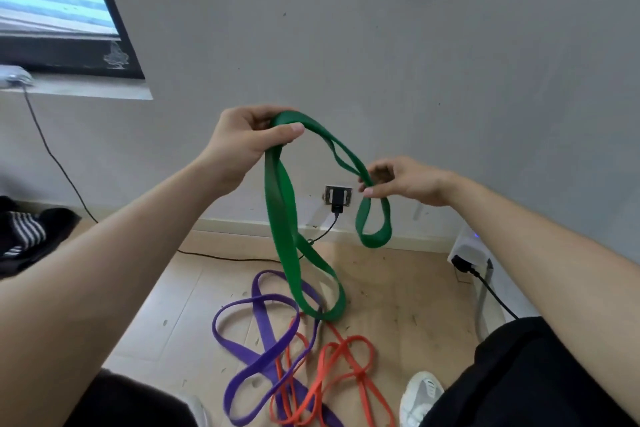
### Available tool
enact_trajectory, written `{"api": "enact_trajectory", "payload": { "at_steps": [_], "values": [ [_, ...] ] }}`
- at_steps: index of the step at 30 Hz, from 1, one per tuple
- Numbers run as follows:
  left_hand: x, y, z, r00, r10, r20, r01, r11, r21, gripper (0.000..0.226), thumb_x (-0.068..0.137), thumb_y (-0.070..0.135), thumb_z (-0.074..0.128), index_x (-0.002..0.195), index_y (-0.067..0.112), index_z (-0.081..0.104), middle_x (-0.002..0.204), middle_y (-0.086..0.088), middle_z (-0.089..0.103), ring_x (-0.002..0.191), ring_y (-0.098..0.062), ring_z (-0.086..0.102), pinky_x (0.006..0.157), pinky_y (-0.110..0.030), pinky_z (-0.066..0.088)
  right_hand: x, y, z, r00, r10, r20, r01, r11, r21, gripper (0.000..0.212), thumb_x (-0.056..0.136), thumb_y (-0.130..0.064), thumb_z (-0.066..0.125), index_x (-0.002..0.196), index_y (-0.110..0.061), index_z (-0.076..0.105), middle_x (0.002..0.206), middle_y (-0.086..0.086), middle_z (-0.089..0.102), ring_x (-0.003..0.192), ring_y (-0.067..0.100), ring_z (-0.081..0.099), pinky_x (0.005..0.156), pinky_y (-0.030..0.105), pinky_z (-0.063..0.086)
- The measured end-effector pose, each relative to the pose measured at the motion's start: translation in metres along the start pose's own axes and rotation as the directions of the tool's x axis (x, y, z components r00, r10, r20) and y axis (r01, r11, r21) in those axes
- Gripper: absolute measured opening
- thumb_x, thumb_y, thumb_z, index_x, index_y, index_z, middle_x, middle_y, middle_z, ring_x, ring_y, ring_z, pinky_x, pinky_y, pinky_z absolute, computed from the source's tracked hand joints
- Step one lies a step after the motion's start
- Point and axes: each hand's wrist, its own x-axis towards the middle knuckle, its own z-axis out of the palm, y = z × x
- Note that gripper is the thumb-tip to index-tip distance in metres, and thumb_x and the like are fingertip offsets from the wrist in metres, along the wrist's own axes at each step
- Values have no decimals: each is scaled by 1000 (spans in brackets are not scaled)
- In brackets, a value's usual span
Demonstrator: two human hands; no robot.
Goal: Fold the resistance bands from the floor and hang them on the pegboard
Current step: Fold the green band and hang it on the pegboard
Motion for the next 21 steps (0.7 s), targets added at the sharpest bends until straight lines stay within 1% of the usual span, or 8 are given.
{"api": "enact_trajectory", "payload": {
  "at_steps": [3, 5, 8, 10, 12, 16, 19, 21],
  "values": [
    [-2, 4, -1, 1000, 2, 30, -2, 1000, -4, 23, 86, 9, 79, 108, 12, 76, 91, -1, 76, 85, -11, 70, 95, -29, 57, 13, -7, 18, 998, -8, 66, 11, 999, -44, 25, 88, -11, 73, 112, -10, 68, 113, 8, 73, 109, 22, 68, 109, 46, 45],
    [-3, 4, -1, 998, -5, 56, 3, 999, 41, 24, 85, 11, 79, 109, 14, 76, 92, 1, 76, 85, -9, 70, 91, -26, 58, 19, -17, 27, 993, -17, 118, 23, 998, -50, 32, 86, -14, 76, 117, -14, 67, 118, 5, 70, 111, 19, 67, 109, 46, 46],
    [-5, 3, 1, 995, -14, 99, 4, 995, 95, 27, 85, 11, 80, 112, 12, 75, 93, 1, 77, 84, -7, 71, 83, -22, 56, 19, -44, 35, 982, -138, 129, 124, 985, 116, 49, 84, -12, 78, 130, -17, 59, 128, 2, 64, 116, 15, 63, 104, 35, 48],
    [-5, 5, -2, 994, -17, 109, 3, 992, 122, 28, 86, 11, 79, 114, 9, 74, 92, 2, 76, 81, -5, 70, 80, -19, 53, 19, -64, 40, 962, -262, 76, 232, 932, 278, 47, 84, -4, 75, 127, -15, 60, 123, 3, 67, 114, 14, 65, 98, 28, 49],
    [-5, 6, -7, 994, -23, 106, 8, 990, 141, 28, 87, 13, 78, 115, 9, 74, 93, 0, 76, 81, -5, 69, 80, -19, 53, 21, -77, 45, 943, -333, -20, 320, 886, 337, 38, 82, -6, 76, 117, -15, 65, 111, 5, 71, 109, 16, 66, 97, 30, 48],
    [-11, 2, -20, 996, -28, 83, 19, 994, 109, 37, 82, 20, 80, 118, 13, 72, 98, -1, 77, 87, -10, 70, 81, -22, 55, 21, -90, 53, 929, -362, -75, 367, 882, 295, 27, 84, -17, 78, 109, -12, 70, 95, 6, 71, 95, 23, 70, 92, 34, 54],
    [-19, -7, -26, 992, -51, 118, 34, 990, 137, 50, 71, 24, 83, 118, 14, 71, 99, 0, 79, 92, -13, 74, 84, -24, 57, 19, -94, 51, 914, -389, -114, 405, 883, 238, 25, 84, -17, 77, 108, -11, 72, 96, 6, 73, 91, 18, 69, 87, 30, 55],
    [-24, -15, -24, 986, -66, 154, 40, 984, 171, 45, 72, 18, 85, 114, 14, 71, 94, -1, 78, 88, -15, 74, 83, -26, 59, 18, -97, 51, 902, -406, -146, 430, 880, 205, 25, 83, -14, 78, 107, -12, 73, 97, 4, 74, 91, 15, 69, 86, 28, 54]
  ]
}}
